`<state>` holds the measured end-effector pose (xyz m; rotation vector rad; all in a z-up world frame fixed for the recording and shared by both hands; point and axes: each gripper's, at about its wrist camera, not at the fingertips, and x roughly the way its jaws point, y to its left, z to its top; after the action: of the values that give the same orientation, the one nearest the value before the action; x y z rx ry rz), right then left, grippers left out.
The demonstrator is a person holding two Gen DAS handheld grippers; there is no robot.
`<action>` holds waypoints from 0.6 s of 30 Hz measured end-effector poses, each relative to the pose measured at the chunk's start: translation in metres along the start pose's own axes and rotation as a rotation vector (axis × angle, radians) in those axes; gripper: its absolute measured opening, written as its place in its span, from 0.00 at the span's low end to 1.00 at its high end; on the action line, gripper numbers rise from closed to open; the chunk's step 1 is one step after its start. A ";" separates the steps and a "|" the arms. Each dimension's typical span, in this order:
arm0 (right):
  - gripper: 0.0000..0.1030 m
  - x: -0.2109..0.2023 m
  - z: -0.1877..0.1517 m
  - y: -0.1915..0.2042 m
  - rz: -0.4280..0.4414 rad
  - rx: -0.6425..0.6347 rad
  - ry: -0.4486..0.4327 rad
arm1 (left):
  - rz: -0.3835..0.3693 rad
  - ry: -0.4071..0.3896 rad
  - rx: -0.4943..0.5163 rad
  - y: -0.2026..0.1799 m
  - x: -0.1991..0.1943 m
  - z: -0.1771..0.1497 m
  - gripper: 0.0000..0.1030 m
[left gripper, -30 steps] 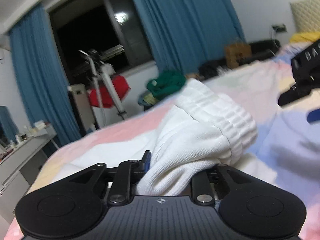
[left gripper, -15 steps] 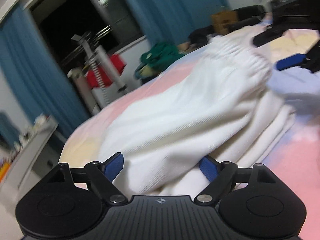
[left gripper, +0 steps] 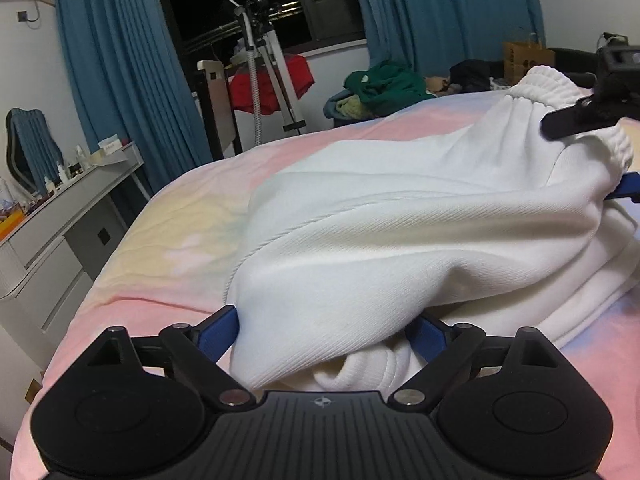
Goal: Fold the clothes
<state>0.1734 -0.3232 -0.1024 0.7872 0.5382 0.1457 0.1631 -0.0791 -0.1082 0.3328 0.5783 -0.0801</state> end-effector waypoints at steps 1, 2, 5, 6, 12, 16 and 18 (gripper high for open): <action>0.74 0.004 0.001 0.004 -0.017 -0.038 -0.008 | 0.004 -0.001 -0.011 -0.001 -0.002 -0.001 0.88; 0.69 0.007 0.001 0.008 -0.041 -0.078 -0.011 | 0.007 -0.003 -0.025 -0.002 -0.003 -0.001 0.88; 0.49 0.008 0.004 0.013 -0.069 -0.141 -0.016 | -0.012 -0.019 -0.093 0.005 0.001 0.004 0.88; 0.45 0.004 0.005 0.011 -0.054 -0.131 -0.027 | -0.017 -0.019 -0.110 0.008 0.001 0.005 0.88; 0.38 -0.024 0.013 0.015 -0.023 -0.200 -0.148 | -0.028 -0.020 -0.188 0.024 -0.013 -0.001 0.85; 0.38 -0.031 0.015 -0.016 -0.096 -0.098 -0.146 | -0.036 -0.004 -0.229 0.031 -0.011 -0.003 0.86; 0.38 -0.024 0.015 -0.031 -0.125 -0.045 -0.101 | -0.043 -0.005 -0.259 0.037 -0.011 -0.004 0.86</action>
<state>0.1581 -0.3618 -0.1059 0.7114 0.4853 0.0022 0.1581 -0.0428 -0.0941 0.0684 0.5838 -0.0467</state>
